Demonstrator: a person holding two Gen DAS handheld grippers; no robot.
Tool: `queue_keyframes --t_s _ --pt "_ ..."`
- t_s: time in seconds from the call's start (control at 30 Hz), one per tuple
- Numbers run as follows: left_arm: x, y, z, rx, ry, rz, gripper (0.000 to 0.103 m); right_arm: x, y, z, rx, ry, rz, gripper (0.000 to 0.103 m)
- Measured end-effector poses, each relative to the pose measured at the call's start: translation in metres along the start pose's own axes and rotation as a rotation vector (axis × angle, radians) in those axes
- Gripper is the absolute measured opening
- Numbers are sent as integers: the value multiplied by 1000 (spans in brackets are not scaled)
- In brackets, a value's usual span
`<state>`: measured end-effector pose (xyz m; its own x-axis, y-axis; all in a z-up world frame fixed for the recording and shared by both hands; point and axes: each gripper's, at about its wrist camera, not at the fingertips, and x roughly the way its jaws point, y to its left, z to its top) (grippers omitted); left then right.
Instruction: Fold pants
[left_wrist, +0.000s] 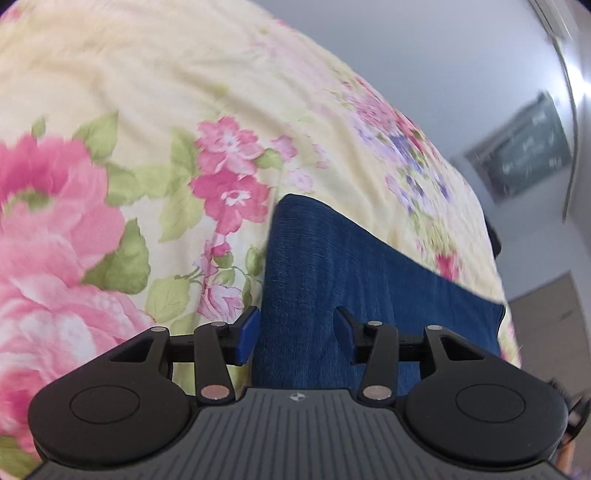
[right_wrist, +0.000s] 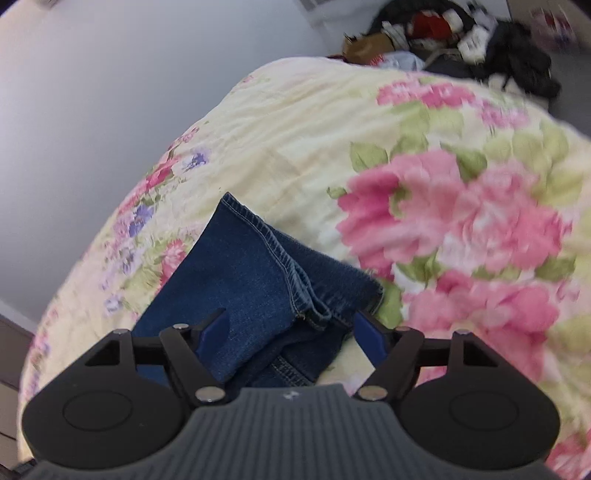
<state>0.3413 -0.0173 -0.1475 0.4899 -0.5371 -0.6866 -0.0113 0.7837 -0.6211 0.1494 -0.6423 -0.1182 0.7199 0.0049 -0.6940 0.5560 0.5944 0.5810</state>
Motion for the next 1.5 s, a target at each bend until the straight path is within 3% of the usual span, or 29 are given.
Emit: queue_keyframes --t_s 0.1,0.37,0.43,0.5,0.53,0.6,0.77,1.0,1.2,1.33,1.4,1.5 --pt "20 15 3 -81 17 -44 53 19 -18 -7 93 2 59 71" --pt "62 34 15 -163 33 -147 52 57 -46 -17 195 -60 161 56" --pt "67 33 17 -160 36 -156 38 59 -47 -17 196 -74 174 50" --pt "65 25 18 -121 25 -130 30 58 -45 -18 175 -81 174 40" --pt "61 19 19 -93 9 -114 20 57 -42 -16 155 -85 170 34" --pt "51 3 20 -34 -24 -88 14 51 -30 -10 90 -90 146 27" --pt "23 -35 31 66 -61 -58 11 25 16 2 -58 -114 80 21" --pt "-29 -67 53 173 -131 -36 10 -23 93 0 -196 -131 110 20" --pt "-105 -31 83 200 -210 79 10 -41 142 -48 -243 -92 242 20" --pt "-121 13 84 177 -243 192 10 -21 148 -101 -210 -45 334 20" --pt "-111 41 81 119 -218 230 10 -1 142 -126 -175 0 340 20" --pt "-88 68 69 109 -191 275 10 26 123 -155 -143 40 243 20"
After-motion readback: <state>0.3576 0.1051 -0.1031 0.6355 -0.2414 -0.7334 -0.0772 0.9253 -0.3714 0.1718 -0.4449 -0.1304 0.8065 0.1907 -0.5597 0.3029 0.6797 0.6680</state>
